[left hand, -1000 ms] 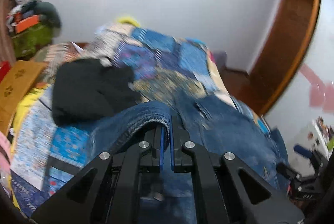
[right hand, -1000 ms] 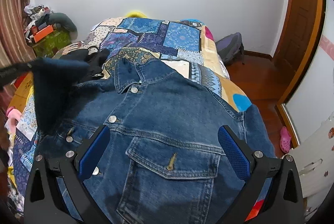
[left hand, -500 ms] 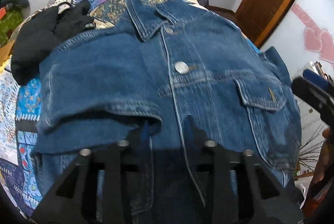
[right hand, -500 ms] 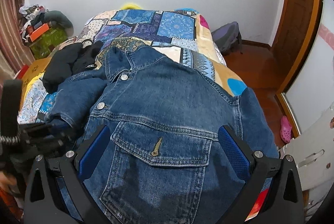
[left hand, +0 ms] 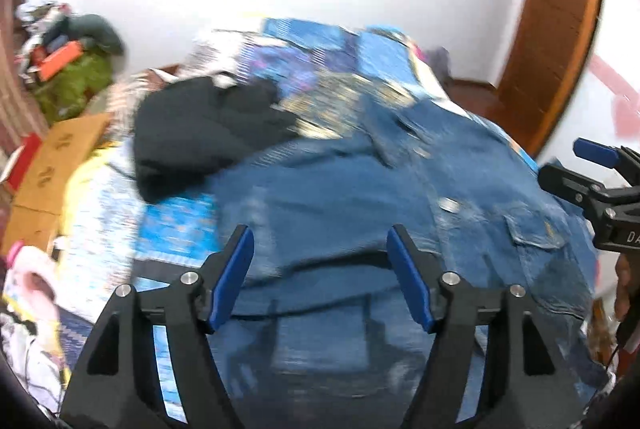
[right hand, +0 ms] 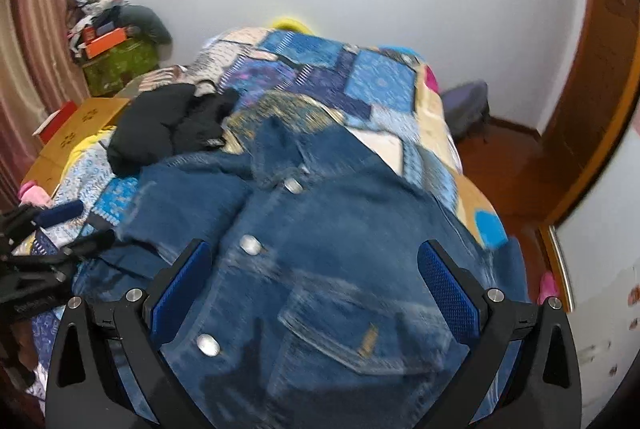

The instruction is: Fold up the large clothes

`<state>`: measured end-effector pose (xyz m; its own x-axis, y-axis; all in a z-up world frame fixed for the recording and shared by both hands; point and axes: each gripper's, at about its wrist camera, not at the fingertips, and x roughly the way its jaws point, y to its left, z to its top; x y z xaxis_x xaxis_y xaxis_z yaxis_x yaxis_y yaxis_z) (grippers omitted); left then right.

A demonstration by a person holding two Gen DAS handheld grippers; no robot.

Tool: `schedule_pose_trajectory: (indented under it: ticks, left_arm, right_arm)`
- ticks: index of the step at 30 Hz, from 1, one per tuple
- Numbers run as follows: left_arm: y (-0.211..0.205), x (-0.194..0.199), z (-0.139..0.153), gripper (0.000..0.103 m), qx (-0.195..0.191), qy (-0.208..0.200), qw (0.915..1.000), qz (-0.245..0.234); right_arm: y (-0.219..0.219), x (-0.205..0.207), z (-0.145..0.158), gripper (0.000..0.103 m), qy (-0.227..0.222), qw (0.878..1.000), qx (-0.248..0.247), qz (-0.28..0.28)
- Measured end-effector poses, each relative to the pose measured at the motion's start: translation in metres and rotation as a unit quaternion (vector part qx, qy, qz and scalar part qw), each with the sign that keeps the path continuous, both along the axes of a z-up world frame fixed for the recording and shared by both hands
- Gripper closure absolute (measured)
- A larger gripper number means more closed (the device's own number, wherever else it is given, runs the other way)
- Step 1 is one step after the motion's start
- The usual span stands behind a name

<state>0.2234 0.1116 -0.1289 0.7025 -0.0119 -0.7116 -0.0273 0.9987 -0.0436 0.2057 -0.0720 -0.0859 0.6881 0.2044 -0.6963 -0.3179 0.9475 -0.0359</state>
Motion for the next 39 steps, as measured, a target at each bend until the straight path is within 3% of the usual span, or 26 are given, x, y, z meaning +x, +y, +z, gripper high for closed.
schedule_pose_trajectory:
  ticks: [8, 15, 22, 26, 29, 32, 34, 39]
  left_arm:
    - [0.085, -0.019, 0.005, 0.032, 0.029, -0.012, 0.9951, 0.094]
    - [0.128, -0.038, -0.019, 0.031, 0.018, 0.01, 0.9897, 0.141]
    - [0.144, -0.045, -0.044, 0.031, -0.01, 0.036, 0.9862, 0.161]
    - [0.146, -0.047, -0.056, 0.031, -0.018, 0.05, 0.985, 0.164]
    - [0.146, -0.046, -0.061, 0.031, -0.022, 0.055, 0.9846, 0.165]
    - [0.145, -0.045, -0.066, 0.031, -0.031, 0.061, 0.9841, 0.164]
    - [0.143, -0.043, -0.067, 0.031, -0.035, 0.064, 0.9841, 0.162]
    - [0.135, -0.036, -0.07, 0.031, -0.038, 0.07, 0.985, 0.153]
  right_arm:
    - [0.077, 0.012, -0.002, 0.001, -0.004, 0.994, -0.045, 0.098]
    - [0.148, 0.013, -0.038, 0.002, 0.038, 0.971, -0.109, 0.209]
    - [0.195, 0.016, -0.077, 0.005, 0.084, 0.942, -0.175, 0.275]
    - [0.212, 0.024, -0.103, 0.018, 0.125, 0.924, -0.209, 0.295]
    - [0.217, 0.027, -0.117, 0.029, 0.142, 0.917, -0.224, 0.298]
    - [0.219, 0.027, -0.121, 0.042, 0.14, 0.916, -0.22, 0.304]
    - [0.218, 0.027, -0.118, 0.066, 0.139, 0.918, -0.203, 0.31]
    - [0.214, 0.022, -0.104, 0.082, 0.118, 0.93, -0.17, 0.305]
